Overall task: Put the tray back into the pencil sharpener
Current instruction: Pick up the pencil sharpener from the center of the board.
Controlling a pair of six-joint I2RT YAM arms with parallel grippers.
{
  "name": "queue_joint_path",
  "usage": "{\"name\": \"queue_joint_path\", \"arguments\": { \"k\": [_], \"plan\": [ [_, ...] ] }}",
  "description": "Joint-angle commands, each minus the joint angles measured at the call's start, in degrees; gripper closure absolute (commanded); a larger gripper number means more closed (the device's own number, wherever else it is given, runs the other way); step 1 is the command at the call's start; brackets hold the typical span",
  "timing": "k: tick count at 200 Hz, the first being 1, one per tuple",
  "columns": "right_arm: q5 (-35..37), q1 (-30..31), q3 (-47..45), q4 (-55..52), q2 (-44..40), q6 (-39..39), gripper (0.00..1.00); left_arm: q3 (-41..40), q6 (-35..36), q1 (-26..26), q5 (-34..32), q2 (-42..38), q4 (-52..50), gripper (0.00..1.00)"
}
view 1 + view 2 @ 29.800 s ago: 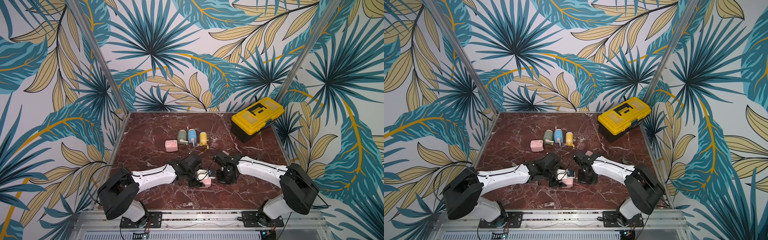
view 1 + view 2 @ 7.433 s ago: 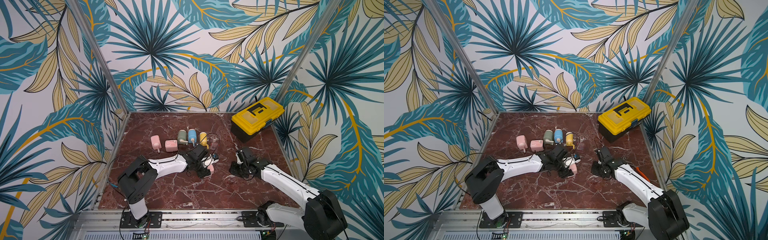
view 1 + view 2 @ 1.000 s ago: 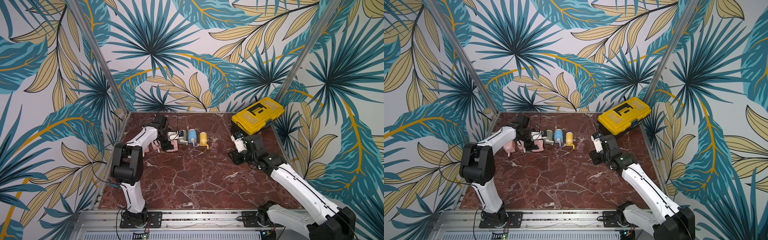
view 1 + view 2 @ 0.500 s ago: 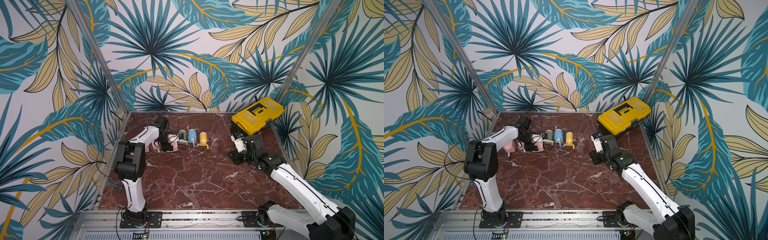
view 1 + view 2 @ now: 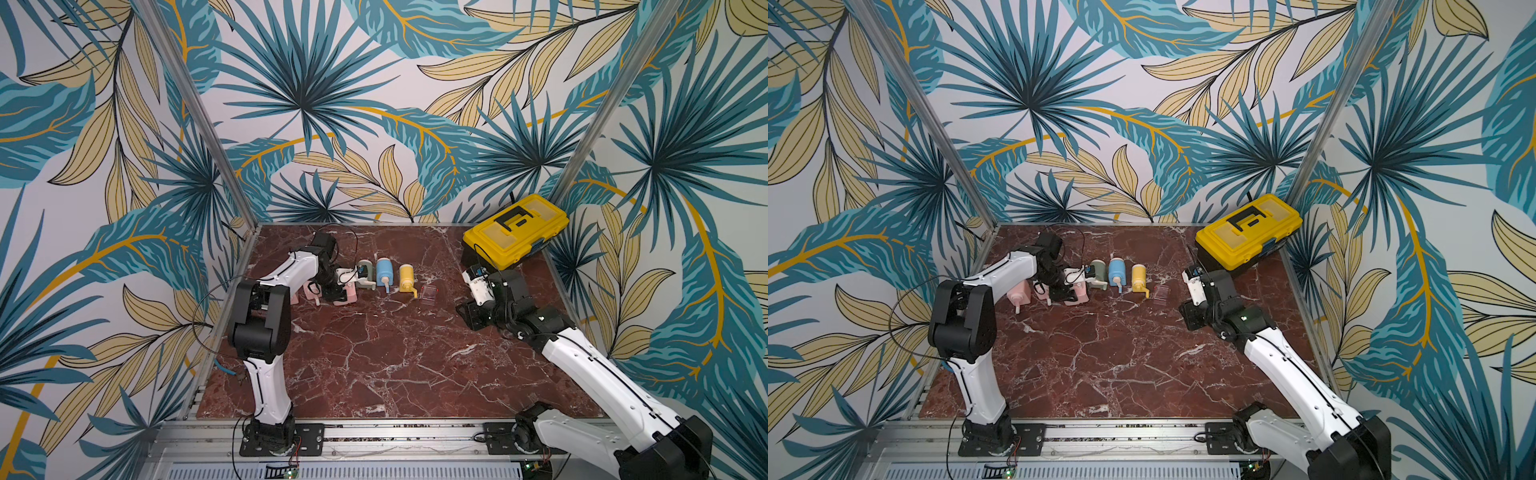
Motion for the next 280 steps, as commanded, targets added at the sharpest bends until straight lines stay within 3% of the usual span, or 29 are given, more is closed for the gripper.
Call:
{"name": "queue_joint_path", "arguments": {
  "k": [1, 34, 66, 110, 155, 211, 237, 280],
  "plan": [
    [-0.7, 0.2, -0.7, -0.1, -1.5, 1.0, 0.58, 1.1, -5.6, -0.5, 3.3, -6.2, -2.7, 0.67],
    [-2.2, 0.2, -0.4, 1.2, -2.8, 2.2, 0.58, -0.7, -15.8, -0.7, 10.3, -14.5, -5.0, 0.77],
    [-4.6, 0.2, 0.0, 1.8, -4.3, 2.1, 0.58, -2.9, -28.2, -1.0, 21.5, -21.3, -6.2, 1.0],
    [-11.8, 0.2, 2.9, 0.8, -5.2, 2.1, 0.58, -6.6, -43.4, -2.9, 39.9, -26.8, -6.2, 1.0],
    [-22.5, 2.2, 7.2, 1.5, -5.0, 9.6, 0.57, -12.0, -47.7, -9.6, 52.9, -31.3, -6.2, 1.0],
    [-28.3, 6.6, 8.3, 5.7, -6.6, 24.5, 0.44, -13.0, -46.9, -15.7, 60.7, -29.7, -6.2, 1.0],
    [-29.0, 9.1, 8.0, 6.1, -7.1, 28.1, 0.35, -12.1, -46.6, -16.0, 60.9, -28.3, -6.2, 1.0],
    [-27.5, 11.8, 4.7, 10.0, -7.7, 33.4, 0.31, -11.1, -48.7, -16.8, 59.3, -26.2, -6.3, 1.0]
  ]
}}
